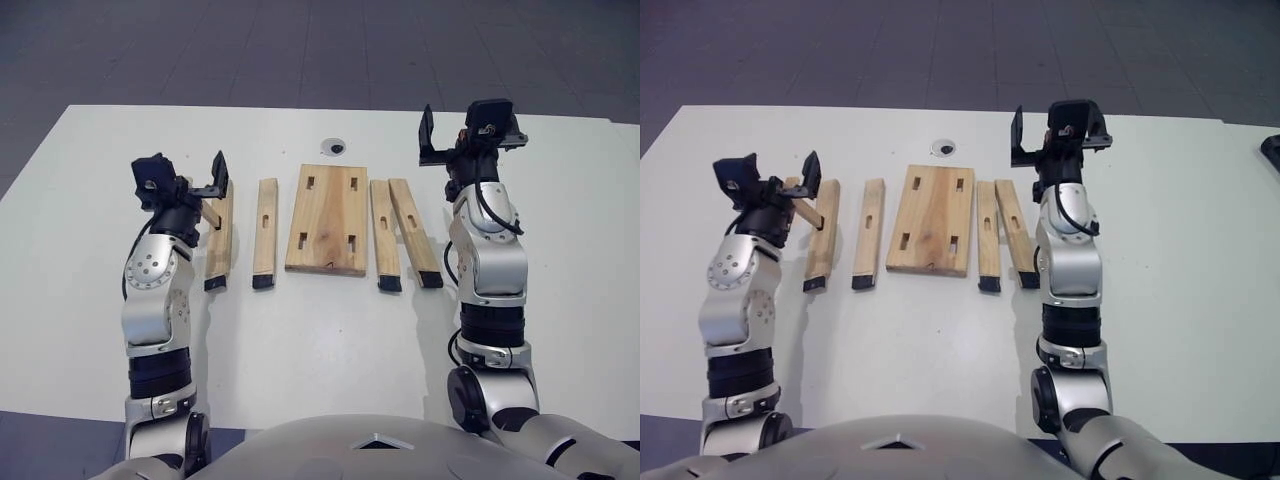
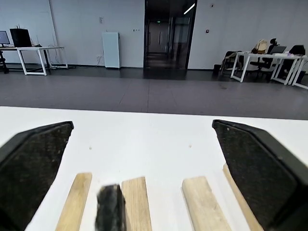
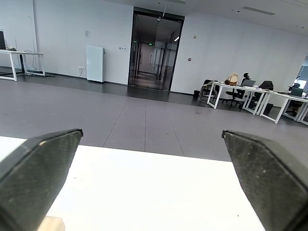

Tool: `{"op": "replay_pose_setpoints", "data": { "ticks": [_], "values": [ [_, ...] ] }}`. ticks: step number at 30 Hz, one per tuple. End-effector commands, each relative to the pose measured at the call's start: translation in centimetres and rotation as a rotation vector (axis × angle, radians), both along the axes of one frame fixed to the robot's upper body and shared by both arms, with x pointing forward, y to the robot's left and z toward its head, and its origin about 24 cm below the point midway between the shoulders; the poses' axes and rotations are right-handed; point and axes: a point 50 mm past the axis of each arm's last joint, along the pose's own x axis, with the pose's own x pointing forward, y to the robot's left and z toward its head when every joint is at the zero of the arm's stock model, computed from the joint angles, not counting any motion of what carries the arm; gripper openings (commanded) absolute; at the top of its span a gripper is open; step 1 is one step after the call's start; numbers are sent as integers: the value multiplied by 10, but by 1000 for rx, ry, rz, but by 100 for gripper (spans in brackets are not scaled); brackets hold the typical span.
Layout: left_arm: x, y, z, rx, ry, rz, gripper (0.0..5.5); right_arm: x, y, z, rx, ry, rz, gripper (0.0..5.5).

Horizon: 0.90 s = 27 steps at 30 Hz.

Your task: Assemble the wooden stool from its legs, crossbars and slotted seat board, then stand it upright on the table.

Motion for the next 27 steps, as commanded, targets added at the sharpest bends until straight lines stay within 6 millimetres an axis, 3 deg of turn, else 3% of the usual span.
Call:
{"op": "replay_pose_setpoints", "data": {
  "ticks": [1, 4, 6, 15, 18, 24, 27],
  "values": [
    [-1, 0, 45, -29, -135, -30, 537, -4, -3, -4, 5, 15, -10, 540],
    [7, 8, 73, -82, -212, 8, 537, -4, -2, -5, 11, 14, -13, 540],
    [20, 13, 80, -66, -199, 41, 537, -4, 0, -5, 15, 13, -14, 540],
    [73, -3, 54, 4, -43, 37, 537, -1, 12, -6, 26, 17, 26, 540],
    [78, 1, 59, -4, -73, 74, 537, -1, 14, -6, 24, 19, 38, 540],
    [70, 13, 109, -6, -290, 115, 537, 0, 11, -5, 18, 17, 34, 540],
    [66, 11, 112, 7, -310, 97, 537, 0, 10, -4, 19, 16, 28, 540]
  ]
}}
